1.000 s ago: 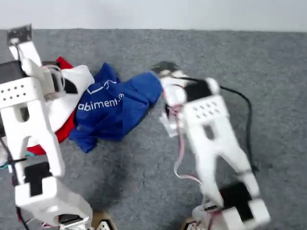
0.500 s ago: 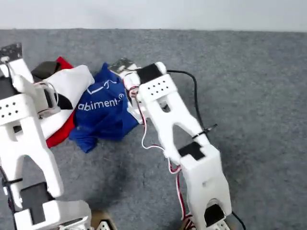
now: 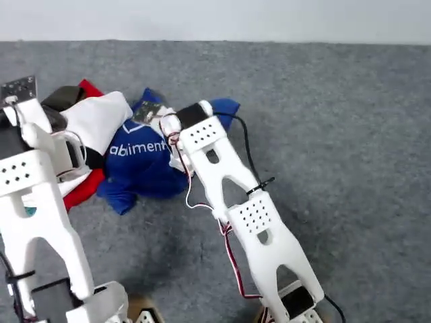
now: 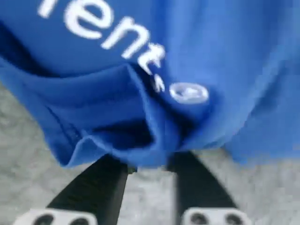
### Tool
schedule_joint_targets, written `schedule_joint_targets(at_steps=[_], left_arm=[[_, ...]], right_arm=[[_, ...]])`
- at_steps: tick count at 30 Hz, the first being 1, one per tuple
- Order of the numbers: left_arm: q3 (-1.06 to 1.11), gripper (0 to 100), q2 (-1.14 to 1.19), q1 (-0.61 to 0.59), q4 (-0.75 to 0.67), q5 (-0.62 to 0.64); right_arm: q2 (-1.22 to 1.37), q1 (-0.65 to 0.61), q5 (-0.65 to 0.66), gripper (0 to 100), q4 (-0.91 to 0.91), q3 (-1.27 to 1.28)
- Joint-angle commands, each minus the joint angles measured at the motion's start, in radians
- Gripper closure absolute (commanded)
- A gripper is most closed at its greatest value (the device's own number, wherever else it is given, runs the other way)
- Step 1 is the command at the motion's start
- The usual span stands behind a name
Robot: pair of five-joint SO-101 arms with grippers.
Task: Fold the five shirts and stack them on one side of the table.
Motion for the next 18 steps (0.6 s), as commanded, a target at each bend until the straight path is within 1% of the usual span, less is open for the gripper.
schedule_joint_targets(at_steps=[1,2,6,10,13,18], left_arm=[[0.015,70,-0.052,0.000,0.021,0.014],[0.024,70,-0.055,0.000,0.020,0.014],[0.053,70,-0.057,0.002,0.018,0.014],[0.081,70,-0.057,0.002,0.018,0.014],[0.087,70,-0.057,0.002,0.018,0.015],[0.085,70,-0.052,0.005,0.018,0.015]], right_arm=[[-0.001,0.002,0.025,98.1,0.045,-0.109],[-0.002,0.010,0.015,99.6,0.045,-0.115],[-0.064,0.050,-0.023,98.9,0.045,-0.083],[-0.182,0.082,-0.031,98.9,0.047,0.041],[-0.300,0.096,-0.029,98.9,0.047,0.232],[-0.553,0.084,-0.025,98.9,0.047,0.710]])
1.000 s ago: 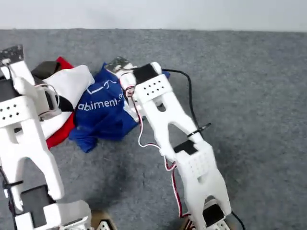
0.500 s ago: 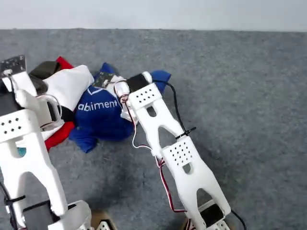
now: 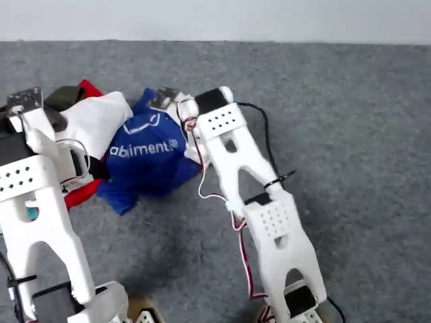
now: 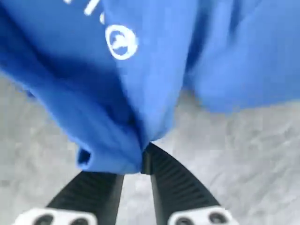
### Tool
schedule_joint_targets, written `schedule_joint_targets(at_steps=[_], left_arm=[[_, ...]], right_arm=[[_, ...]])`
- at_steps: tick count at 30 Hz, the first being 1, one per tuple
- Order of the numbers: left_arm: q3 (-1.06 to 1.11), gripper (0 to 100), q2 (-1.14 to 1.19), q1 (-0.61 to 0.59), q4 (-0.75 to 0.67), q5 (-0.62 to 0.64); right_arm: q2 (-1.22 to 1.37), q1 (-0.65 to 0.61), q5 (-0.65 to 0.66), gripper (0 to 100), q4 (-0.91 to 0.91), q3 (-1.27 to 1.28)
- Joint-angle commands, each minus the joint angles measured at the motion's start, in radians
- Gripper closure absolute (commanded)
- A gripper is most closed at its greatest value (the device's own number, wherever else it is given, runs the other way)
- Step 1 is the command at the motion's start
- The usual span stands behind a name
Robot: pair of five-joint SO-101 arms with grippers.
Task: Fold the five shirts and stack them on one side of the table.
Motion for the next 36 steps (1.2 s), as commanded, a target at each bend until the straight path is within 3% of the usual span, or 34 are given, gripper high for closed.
schedule_joint_targets(at_steps=[1,8,13,17,22,26,31,36], left_arm=[[-0.004,70,-0.029,0.005,0.020,0.015],[-0.004,70,-0.026,0.006,0.018,0.015],[-0.004,70,-0.026,0.006,0.018,0.015],[-0.004,70,-0.026,0.006,0.018,0.015],[-0.004,70,-0.026,0.006,0.020,0.015],[-0.004,70,-0.032,0.006,0.020,0.015],[-0.004,70,-0.034,0.000,0.021,0.015],[-0.004,70,-0.034,0.000,0.021,0.021]], right_arm=[[-0.248,-0.005,0.011,98.9,0.044,0.368],[-0.622,-0.061,0.258,98.9,0.044,1.065],[-0.842,-0.113,0.258,98.3,0.042,1.312],[-0.961,-0.114,0.126,94.6,0.041,1.267],[-1.049,-0.110,-0.037,73.7,0.039,1.071],[-1.052,-0.073,-0.041,58.6,0.038,0.868],[-0.941,0.082,-0.041,62.7,0.019,0.684],[-0.694,0.249,-0.046,63.6,-0.162,0.585]])
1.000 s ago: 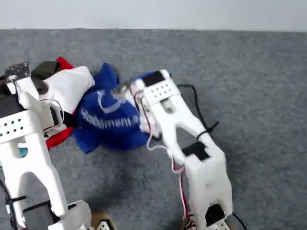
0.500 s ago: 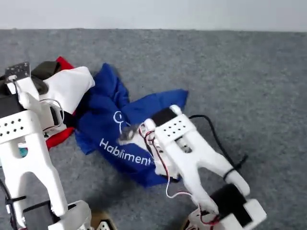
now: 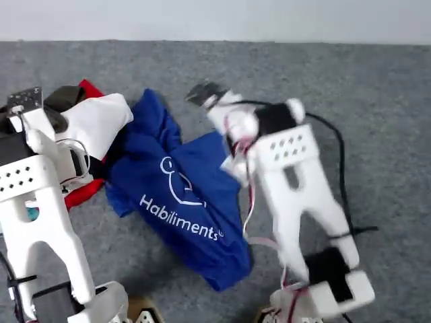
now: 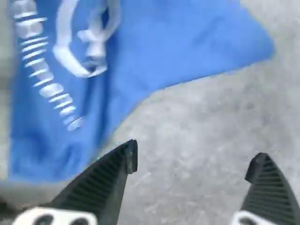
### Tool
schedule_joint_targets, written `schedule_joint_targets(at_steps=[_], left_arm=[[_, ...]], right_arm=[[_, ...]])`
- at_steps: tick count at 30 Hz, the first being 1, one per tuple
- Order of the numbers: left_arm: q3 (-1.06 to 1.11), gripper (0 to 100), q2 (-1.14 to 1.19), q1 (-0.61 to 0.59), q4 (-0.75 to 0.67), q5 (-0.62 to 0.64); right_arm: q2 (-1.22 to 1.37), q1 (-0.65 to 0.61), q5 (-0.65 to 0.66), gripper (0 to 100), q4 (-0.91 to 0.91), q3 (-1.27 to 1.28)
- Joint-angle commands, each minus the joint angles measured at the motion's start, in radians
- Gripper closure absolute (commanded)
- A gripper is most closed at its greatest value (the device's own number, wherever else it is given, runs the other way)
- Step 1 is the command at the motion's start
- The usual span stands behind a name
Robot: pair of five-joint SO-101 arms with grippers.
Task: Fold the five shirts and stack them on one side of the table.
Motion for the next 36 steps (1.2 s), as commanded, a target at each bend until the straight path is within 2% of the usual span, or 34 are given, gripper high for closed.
schedule_joint_targets(at_steps=[1,8,17,22,25,29,30,32,36], left_arm=[[-0.004,70,-0.034,0.000,0.021,0.021],[-0.004,70,-0.034,0.000,0.021,0.021],[-0.002,70,-0.034,0.000,0.021,0.021],[0.008,70,-0.034,0.000,0.021,0.021],[0.045,70,-0.034,0.000,0.021,0.021],[0.091,70,-0.034,0.000,0.021,0.021],[0.097,70,-0.034,0.000,0.021,0.021],[0.102,70,-0.034,0.000,0.021,0.021],[0.102,70,-0.034,0.000,0.021,0.018]], right_arm=[[0.166,0.093,-0.012,63.6,-0.119,-0.127],[0.572,0.070,-0.008,63.7,-0.133,-0.491],[1.010,0.062,-0.005,63.8,-0.001,-1.026],[1.182,0.070,-0.005,64.1,0.054,-1.198],[1.245,0.062,0.040,73.3,0.077,-1.250],[1.270,0.051,0.140,97.0,0.105,-1.281],[1.270,0.051,0.146,99.8,0.105,-1.284],[1.268,0.064,0.144,95.0,0.107,-1.286],[1.268,0.099,0.144,99.4,0.114,-1.284]])
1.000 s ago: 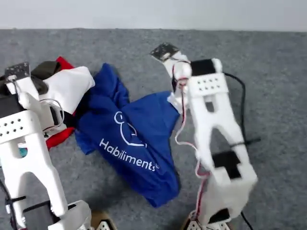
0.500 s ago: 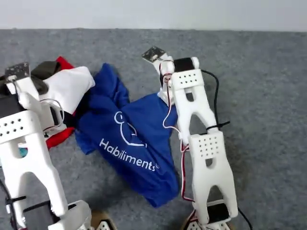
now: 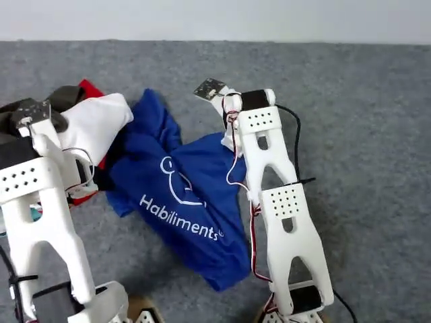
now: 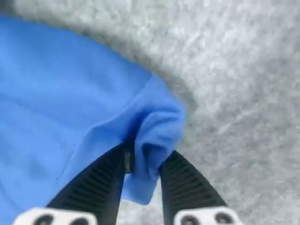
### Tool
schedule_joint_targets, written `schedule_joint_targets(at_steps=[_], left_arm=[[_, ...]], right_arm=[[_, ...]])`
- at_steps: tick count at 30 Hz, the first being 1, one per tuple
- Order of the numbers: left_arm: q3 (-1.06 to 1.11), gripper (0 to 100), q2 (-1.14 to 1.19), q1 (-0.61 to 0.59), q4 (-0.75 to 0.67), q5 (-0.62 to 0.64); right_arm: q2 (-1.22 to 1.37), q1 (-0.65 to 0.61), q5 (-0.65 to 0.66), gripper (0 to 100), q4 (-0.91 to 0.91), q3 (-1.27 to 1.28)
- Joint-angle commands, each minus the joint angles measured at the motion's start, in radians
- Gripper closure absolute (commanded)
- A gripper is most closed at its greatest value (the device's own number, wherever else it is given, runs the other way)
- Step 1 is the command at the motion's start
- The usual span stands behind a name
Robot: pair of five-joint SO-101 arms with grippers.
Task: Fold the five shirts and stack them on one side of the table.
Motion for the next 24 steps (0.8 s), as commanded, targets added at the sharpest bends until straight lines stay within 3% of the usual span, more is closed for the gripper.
schedule_joint_targets(at_steps=[1,9,20,24], left_arm=[[-0.002,70,-0.034,0.000,0.026,0.011],[-0.002,70,-0.034,-0.002,0.026,0.009],[-0.002,70,-0.034,-0.002,0.026,0.009],[-0.002,70,-0.034,-0.002,0.026,0.009]], right_arm=[[-0.005,0.047,0.014,98.7,0.048,-0.029],[-0.110,0.217,0.012,99.1,0.050,0.075],[-0.487,0.424,0.018,99.1,0.048,0.755],[-0.667,0.562,0.018,99.1,0.047,0.991]])
